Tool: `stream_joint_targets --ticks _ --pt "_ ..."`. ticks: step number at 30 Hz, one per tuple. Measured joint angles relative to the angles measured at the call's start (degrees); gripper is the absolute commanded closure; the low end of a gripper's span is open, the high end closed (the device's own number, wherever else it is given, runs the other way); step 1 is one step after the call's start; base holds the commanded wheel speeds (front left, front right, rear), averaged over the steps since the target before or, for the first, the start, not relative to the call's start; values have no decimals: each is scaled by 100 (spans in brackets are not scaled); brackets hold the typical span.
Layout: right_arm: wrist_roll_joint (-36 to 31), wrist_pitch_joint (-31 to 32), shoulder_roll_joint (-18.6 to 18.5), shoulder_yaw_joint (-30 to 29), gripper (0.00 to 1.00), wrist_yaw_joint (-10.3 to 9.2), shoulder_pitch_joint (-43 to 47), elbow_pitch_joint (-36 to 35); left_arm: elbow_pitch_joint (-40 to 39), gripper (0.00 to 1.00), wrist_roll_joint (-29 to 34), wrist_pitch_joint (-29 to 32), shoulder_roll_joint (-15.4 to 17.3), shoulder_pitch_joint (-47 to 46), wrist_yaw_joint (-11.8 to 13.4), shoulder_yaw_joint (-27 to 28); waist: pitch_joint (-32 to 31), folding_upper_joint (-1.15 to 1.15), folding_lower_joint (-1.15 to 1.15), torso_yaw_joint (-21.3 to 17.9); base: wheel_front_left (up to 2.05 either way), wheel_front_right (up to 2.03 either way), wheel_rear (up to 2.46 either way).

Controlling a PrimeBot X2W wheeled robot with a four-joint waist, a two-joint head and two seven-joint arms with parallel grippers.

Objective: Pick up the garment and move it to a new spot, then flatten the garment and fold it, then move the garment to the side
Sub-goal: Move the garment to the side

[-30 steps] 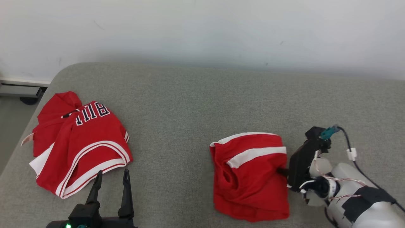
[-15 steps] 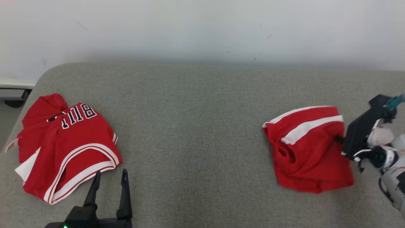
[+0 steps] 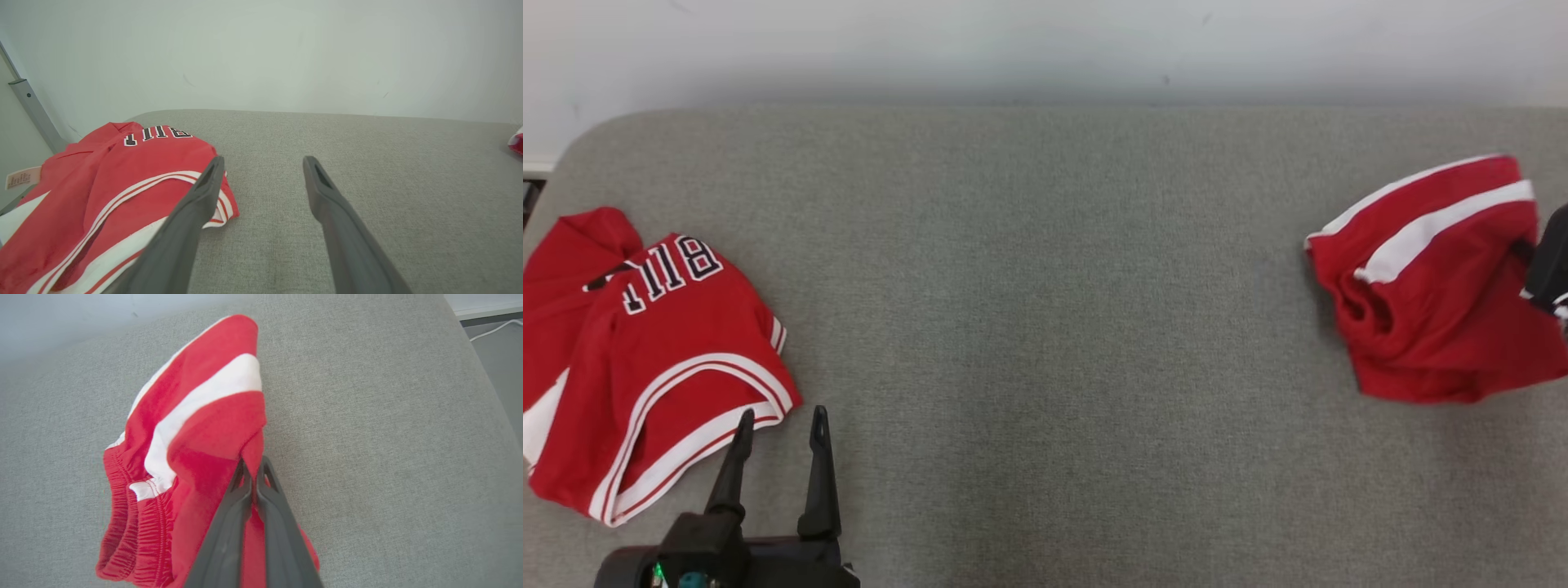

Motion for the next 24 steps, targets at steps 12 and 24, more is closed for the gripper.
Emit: stream_joint_targets --ticks 12,24 --pt "-285 -52 -398 32 100 -114 -541 88 -203 0 0 0 41 -202 -27 44 475 0 -1 -208 0 0 0" --pt "-563 -152 -643 94 100 -194 -906 213 -187 0 1 0 49 -300 -54 -2 731 0 -1 -187 0 0 0"
